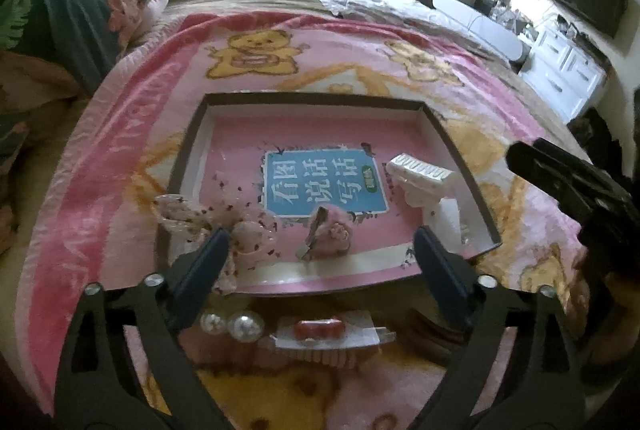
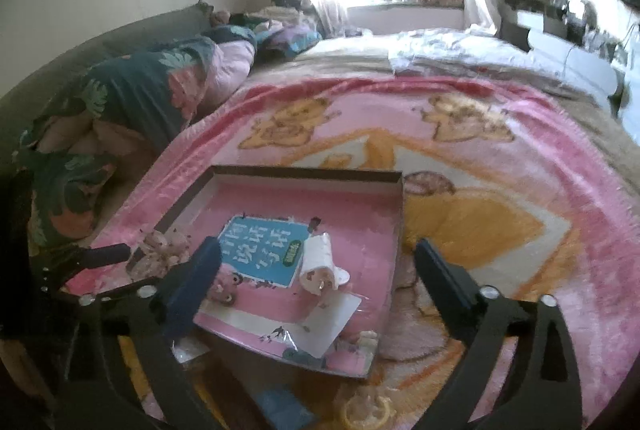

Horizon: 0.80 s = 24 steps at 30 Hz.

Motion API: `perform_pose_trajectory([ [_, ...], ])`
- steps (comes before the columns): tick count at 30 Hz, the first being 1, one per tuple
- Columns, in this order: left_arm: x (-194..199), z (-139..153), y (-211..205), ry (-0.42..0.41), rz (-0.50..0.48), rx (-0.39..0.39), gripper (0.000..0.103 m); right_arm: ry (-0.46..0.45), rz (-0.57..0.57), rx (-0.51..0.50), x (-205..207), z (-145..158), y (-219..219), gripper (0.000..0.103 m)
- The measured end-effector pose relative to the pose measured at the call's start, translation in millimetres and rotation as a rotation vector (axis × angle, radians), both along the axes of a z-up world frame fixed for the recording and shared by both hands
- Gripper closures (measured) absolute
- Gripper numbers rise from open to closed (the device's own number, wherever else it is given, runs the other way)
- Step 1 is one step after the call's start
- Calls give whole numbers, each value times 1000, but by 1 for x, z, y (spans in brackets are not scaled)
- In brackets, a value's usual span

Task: Organize jewelry
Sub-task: 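Withdraw both tools from the box back over the blanket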

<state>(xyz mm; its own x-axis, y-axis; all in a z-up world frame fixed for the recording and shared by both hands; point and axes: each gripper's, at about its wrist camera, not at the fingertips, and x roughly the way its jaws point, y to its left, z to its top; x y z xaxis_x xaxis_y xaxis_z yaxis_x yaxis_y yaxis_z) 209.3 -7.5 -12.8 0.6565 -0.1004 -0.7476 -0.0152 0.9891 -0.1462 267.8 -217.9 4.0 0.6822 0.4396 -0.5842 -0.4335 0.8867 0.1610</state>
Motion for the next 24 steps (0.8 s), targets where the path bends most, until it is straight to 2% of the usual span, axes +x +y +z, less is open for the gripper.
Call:
perform_pose_trajectory([
  [9, -27, 31, 4, -75, 7, -4, 10, -60, -18, 19, -39, 32, -14, 4],
  [24, -69, 58, 12, -149, 4, -8, 9, -88, -35, -15, -100, 49, -16, 4],
])
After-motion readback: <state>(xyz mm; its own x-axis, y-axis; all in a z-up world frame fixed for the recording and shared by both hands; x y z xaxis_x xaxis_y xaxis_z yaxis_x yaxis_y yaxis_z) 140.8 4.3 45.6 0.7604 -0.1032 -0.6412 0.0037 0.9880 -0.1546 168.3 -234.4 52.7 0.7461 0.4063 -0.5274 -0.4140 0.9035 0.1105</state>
